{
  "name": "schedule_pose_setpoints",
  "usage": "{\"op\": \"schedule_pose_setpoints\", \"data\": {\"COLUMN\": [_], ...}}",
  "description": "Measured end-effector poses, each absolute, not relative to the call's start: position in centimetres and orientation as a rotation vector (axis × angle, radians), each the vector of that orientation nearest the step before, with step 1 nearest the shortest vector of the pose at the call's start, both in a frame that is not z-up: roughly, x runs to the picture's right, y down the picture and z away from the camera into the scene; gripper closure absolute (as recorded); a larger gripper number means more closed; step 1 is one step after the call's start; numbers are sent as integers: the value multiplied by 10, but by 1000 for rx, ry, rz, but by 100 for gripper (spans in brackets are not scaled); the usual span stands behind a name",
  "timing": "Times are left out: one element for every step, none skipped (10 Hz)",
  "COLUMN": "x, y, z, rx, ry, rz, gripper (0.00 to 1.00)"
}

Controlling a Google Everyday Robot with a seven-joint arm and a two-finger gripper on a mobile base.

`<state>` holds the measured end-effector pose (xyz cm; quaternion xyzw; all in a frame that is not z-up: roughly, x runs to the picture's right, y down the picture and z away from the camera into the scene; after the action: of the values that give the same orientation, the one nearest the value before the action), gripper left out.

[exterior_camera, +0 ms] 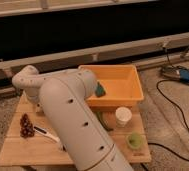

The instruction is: Place fork in paper cup

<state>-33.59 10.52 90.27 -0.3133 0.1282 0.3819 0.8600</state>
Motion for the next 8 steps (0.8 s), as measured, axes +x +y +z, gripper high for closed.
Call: {"op": "schedule_pose_setpoints", "data": {"x": [-335, -334, -333, -333, -332, -332, -331, -332], "y": [107, 108, 110, 112, 113, 114, 115, 114], "z": [905, 907, 909, 911, 913, 913, 913, 913], "rx": [-659, -660, -663, -664, -665, -665, -662, -654], "ry": [274, 277, 281, 284, 287, 288, 289, 284], "rz": [805, 806, 807, 806, 803, 801, 797, 796], "gripper": [35, 35, 35, 35, 35, 35, 37, 45]}}
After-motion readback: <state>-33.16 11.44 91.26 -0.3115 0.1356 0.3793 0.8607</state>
